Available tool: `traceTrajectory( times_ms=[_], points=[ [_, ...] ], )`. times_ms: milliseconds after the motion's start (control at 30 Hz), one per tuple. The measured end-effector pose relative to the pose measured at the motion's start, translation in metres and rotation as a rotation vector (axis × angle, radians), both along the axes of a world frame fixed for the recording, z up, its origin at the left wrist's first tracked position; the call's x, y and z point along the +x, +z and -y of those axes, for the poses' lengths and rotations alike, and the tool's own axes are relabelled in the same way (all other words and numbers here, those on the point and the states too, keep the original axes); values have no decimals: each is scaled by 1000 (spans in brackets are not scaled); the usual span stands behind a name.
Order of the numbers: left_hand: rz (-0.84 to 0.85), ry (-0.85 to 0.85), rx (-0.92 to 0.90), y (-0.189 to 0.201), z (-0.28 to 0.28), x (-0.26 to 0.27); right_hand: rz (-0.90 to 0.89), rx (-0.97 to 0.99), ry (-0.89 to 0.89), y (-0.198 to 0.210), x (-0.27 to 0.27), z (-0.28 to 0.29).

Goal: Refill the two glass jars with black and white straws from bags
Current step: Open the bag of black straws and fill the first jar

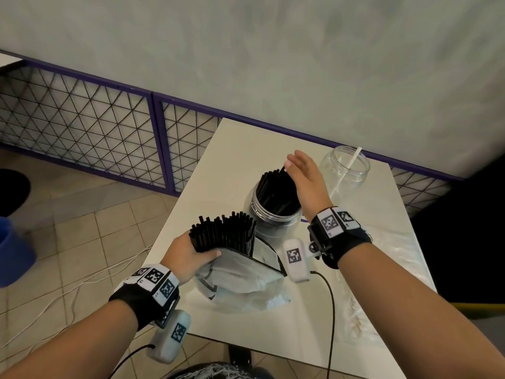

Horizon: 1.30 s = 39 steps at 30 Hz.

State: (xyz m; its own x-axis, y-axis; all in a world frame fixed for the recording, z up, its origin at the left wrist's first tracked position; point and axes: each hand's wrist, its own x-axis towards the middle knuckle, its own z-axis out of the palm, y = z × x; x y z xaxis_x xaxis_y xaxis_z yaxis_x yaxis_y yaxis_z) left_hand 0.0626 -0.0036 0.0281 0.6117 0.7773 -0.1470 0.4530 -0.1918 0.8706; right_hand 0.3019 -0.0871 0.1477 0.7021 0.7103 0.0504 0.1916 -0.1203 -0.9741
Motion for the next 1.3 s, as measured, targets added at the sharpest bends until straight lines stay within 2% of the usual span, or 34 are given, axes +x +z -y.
traceTrajectory(
  times_ms=[100,167,233,300,367,433,467,567,633,733,800,867,967,1100,1200,1300],
  points=[
    [-3,-8,3,-1,0,1,223,-233,175,-6,3,7],
    [-9,2,-6,0,1,2,491,-402,336,-12,0,9],
    [-12,9,-13,1,1,4,704,-457,407,-21,-1,9],
    [-14,9,-12,2,2,4,749,-380,329,-26,-2,9],
    [-17,10,-12,3,2,3,798,-206,197,-29,-1,13],
    [-10,10,-13,3,2,2,883,-122,169,-30,-4,20],
    [-12,12,-13,4,2,2,933,-158,208,-32,-6,22],
    [-15,18,-8,6,3,1,1068,-474,355,-42,-10,21],
    [-27,18,3,7,4,1,1080,-532,353,-44,-9,19],
    [-40,21,10,10,4,1,1006,-377,231,-40,-5,23],
    [-35,24,12,11,4,0,956,-340,174,-42,-3,29],
    [-32,27,14,11,5,0,947,-401,200,-47,0,34],
    [-36,32,15,12,5,0,1087,-584,293,-55,3,31],
    [-30,27,13,12,5,2,1214,-609,282,-44,8,11],
    [-36,21,22,12,4,3,1215,-689,314,-37,13,-7],
    [-37,33,21,13,5,3,1134,-720,342,-38,18,-20]
  ],
)
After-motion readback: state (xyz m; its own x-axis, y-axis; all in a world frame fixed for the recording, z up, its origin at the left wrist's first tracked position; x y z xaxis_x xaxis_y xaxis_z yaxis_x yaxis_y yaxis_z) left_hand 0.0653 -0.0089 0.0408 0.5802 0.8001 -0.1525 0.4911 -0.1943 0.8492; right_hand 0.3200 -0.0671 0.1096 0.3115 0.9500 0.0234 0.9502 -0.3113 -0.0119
